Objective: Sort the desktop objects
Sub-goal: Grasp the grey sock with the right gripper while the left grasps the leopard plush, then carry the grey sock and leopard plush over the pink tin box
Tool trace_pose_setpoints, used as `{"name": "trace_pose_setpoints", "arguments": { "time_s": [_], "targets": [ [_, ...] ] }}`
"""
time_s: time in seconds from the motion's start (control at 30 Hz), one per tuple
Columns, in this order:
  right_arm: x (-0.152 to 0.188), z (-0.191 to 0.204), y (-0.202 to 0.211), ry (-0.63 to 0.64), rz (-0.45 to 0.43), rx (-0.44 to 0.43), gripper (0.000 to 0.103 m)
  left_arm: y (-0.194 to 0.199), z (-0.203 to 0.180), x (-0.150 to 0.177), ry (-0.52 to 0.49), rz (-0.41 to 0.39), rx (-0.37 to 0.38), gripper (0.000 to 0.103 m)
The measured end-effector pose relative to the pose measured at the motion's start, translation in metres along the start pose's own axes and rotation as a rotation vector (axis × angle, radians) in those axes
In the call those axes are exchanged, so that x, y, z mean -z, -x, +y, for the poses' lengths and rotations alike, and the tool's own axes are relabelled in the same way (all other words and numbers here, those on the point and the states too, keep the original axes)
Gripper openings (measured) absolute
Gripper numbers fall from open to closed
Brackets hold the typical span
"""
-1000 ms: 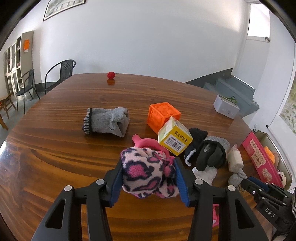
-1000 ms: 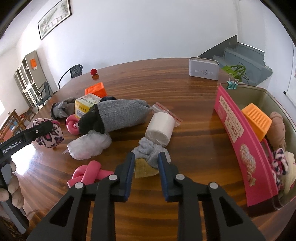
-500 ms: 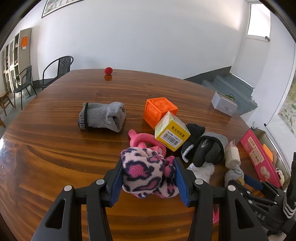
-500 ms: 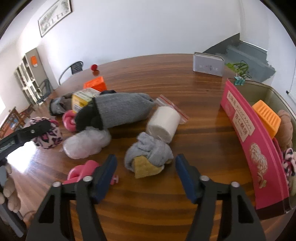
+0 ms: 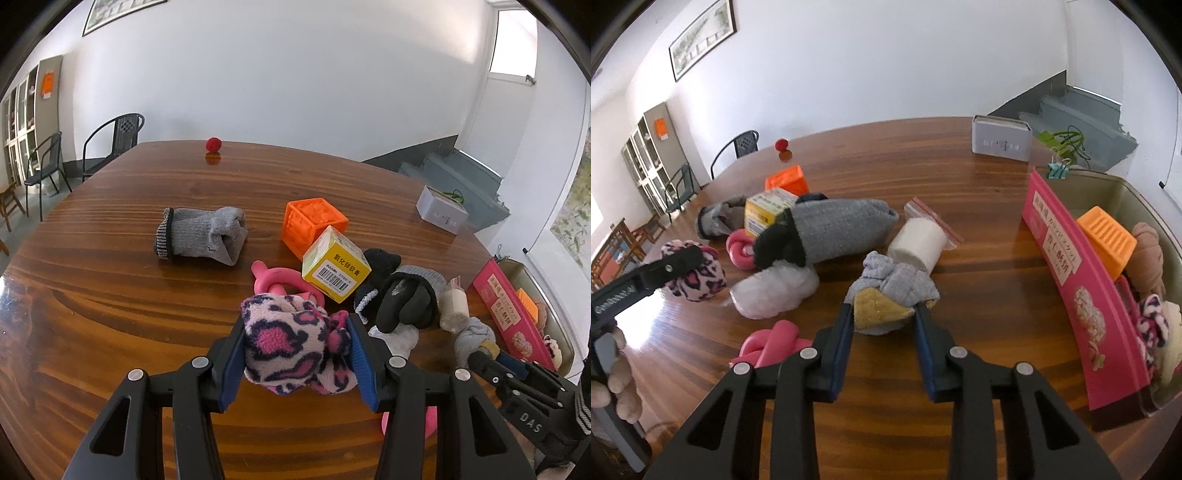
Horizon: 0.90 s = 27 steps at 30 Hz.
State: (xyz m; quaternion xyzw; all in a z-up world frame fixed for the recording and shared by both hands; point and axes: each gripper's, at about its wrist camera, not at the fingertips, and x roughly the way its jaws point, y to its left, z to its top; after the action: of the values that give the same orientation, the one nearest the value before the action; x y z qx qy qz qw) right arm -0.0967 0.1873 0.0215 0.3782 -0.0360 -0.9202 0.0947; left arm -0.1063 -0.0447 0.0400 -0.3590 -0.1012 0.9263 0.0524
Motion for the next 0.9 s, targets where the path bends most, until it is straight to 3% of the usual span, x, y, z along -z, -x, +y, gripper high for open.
{"name": "trace_pose_setpoints", "arguments": {
  "time_s": [0.27,0.47,0.73,0.9],
  "targets": [
    [-0.004,-0.014,0.027,-0.048,-0.086,0.022,0.035,0.004,-0.006,0.001,-0.002,-0.007,0.012,0.052],
    [-0.006,-0.044,0.066,-0.111,-0.215,0.116,0.035,0.01,-0.017,0.005,-0.012,-0.012,0.03,0.052],
    [0.003,-0.128,0.102,-0.252,-0.272,0.306,0.035,0.01,-0.048,0.011,-0.043,0.002,0.064,0.052],
    [0.006,-0.168,0.114,-0.309,-0.285,0.379,0.035,0.005,-0.081,0.014,-0.073,0.024,0.108,0.052]
  ]
}}
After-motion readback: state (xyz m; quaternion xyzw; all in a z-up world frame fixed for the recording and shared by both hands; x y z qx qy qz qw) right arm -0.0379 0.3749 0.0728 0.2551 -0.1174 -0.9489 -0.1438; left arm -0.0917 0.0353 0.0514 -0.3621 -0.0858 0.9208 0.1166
